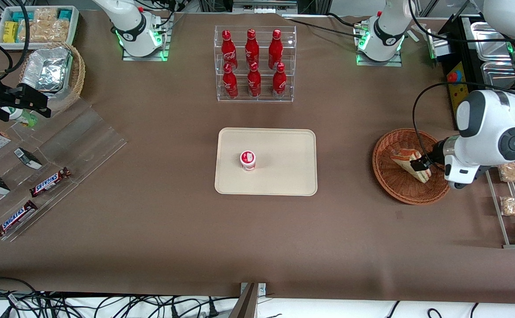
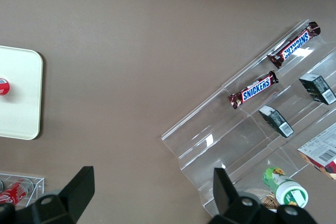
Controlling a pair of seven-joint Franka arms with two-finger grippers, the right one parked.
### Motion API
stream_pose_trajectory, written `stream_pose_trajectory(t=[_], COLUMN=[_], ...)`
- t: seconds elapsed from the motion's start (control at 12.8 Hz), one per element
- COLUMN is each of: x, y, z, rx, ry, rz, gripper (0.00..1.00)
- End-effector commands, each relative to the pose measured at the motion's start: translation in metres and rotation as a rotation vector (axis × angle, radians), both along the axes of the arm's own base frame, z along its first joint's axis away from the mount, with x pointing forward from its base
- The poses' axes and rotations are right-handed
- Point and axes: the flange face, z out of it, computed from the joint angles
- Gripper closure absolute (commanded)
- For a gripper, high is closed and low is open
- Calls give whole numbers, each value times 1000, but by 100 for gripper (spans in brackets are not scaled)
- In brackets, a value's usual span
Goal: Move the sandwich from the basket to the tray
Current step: 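Close the left gripper on the wrapped sandwich and lift it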
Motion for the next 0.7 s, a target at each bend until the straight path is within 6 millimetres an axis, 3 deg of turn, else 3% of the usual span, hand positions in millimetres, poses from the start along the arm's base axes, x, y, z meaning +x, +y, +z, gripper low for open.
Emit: stream_pose_trajectory(t=[0.0, 0.23, 0.55, 0.63], x=[-19, -25, -25, -24], y=[-2, -4, -5, -6], z=[-5, -25, -32, -35], rx=[20, 50, 55, 58], ry=[-43, -72, -93, -103], rz=[41, 58, 101, 120], gripper=[0, 0, 0, 5])
